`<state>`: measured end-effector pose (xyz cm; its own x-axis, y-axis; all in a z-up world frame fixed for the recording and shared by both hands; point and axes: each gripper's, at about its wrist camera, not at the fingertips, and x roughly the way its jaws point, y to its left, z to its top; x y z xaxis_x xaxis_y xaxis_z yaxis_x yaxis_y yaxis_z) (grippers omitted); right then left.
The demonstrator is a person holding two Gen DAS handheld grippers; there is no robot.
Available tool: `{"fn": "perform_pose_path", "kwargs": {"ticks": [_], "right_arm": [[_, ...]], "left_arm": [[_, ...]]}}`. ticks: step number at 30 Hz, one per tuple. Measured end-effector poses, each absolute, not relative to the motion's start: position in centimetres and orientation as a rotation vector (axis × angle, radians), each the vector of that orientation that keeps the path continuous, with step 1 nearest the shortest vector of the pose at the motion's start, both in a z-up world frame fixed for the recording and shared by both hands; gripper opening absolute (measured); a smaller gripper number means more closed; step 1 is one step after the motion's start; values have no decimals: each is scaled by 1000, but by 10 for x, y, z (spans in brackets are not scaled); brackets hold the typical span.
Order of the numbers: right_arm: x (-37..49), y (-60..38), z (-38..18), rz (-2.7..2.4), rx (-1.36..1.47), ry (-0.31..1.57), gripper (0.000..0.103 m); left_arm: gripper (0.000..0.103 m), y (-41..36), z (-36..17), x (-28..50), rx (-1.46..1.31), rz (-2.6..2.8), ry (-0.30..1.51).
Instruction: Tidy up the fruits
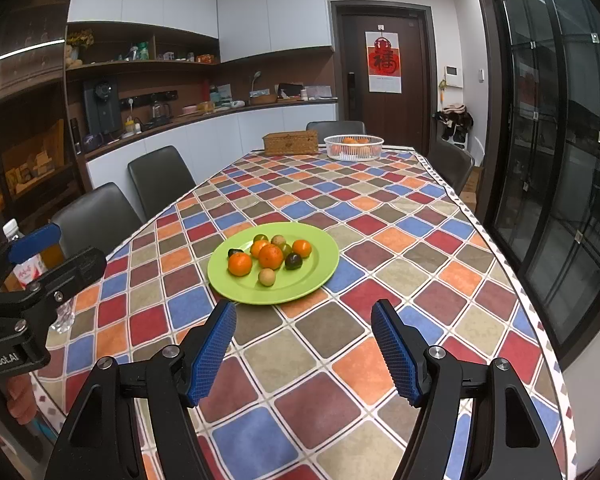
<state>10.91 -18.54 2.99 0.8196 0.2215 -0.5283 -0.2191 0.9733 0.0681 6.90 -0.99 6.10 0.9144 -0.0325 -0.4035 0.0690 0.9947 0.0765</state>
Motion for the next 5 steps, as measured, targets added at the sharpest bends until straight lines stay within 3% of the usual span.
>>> {"fn": "perform_pose_path", "kwargs": {"ticks": [5], "right_arm": [[109,-186,29,233,5,562,71]], "left_arm": [[103,-8,61,68,89,-43,413]]}}
